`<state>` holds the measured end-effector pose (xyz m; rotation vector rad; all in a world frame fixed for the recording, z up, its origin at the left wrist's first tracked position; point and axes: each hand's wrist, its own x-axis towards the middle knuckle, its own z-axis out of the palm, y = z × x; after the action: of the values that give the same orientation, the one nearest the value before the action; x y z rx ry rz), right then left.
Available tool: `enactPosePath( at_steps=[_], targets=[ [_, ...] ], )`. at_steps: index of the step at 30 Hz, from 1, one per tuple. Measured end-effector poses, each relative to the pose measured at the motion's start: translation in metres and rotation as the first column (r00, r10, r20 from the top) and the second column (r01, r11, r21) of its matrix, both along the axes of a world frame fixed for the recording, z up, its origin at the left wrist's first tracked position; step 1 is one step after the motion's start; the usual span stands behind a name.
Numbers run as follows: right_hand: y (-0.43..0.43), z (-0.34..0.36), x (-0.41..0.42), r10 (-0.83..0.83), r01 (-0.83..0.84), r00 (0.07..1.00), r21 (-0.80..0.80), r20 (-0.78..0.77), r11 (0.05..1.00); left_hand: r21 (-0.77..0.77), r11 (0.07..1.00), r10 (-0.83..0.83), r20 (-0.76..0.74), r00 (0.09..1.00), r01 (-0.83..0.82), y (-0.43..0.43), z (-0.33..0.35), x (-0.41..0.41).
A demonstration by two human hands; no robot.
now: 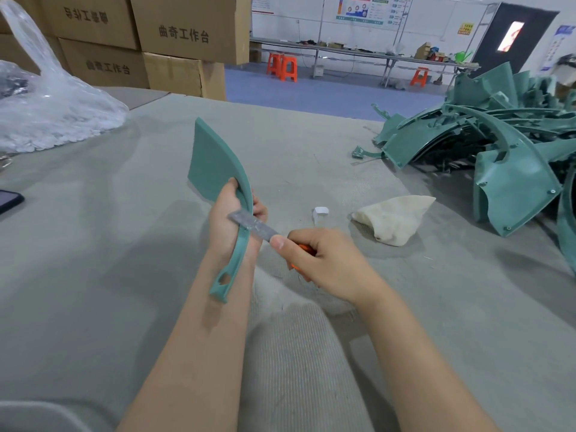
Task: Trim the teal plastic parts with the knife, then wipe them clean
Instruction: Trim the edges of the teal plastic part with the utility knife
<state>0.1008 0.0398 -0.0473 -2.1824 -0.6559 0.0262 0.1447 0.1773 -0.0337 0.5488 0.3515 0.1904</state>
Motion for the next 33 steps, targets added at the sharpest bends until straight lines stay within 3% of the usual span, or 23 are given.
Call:
enactPosePath(
  at_steps=[7,15,18,20,22,25,28,31,33],
  targets=[
    [0.005,0.004,-0.005,0.124,-0.126,0.992,-0.085,-0.031,0.988,-0.120,0.993,0.007,-0.006,1.000,-0.008,0.012,-0.002,0.002],
    [0.007,0.013,-0.014,0.339,-0.368,0.903,-0.069,-0.262,0.927,-0.116,0.991,0.067,0.027,0.997,-0.063,0.011,-0.002,-0.001],
    [0.004,0.020,-0.018,0.385,-0.405,0.860,0.008,-0.334,0.914,-0.074,0.996,0.052,0.019,0.998,-0.051,0.010,-0.004,0.001],
    [0.000,0.024,-0.019,0.334,-0.300,0.880,0.151,-0.338,0.942,0.071,0.997,0.045,-0.023,0.999,-0.043,0.009,-0.006,0.003],
    [-0.004,0.026,-0.015,0.161,-0.075,0.937,0.272,-0.309,0.959,0.326,0.944,0.072,-0.049,0.996,-0.052,0.006,-0.010,0.003],
    [-0.010,0.023,-0.005,-0.085,0.193,0.954,0.371,-0.288,0.908,0.490,0.862,0.150,-0.006,0.989,-0.128,-0.002,-0.011,0.000],
    [-0.013,0.019,-0.002,-0.053,0.181,0.949,0.396,-0.312,0.900,0.668,0.723,0.211,0.028,0.977,-0.175,-0.008,-0.007,-0.002],
    [-0.014,0.019,-0.004,0.108,0.016,0.925,0.323,-0.365,0.946,0.751,0.605,0.273,0.116,0.955,-0.264,-0.014,-0.006,-0.007],
    [-0.014,0.019,-0.007,0.178,-0.082,0.893,0.240,-0.413,0.967,0.754,0.589,0.276,0.151,0.949,-0.291,-0.018,-0.005,-0.009]
  ],
)
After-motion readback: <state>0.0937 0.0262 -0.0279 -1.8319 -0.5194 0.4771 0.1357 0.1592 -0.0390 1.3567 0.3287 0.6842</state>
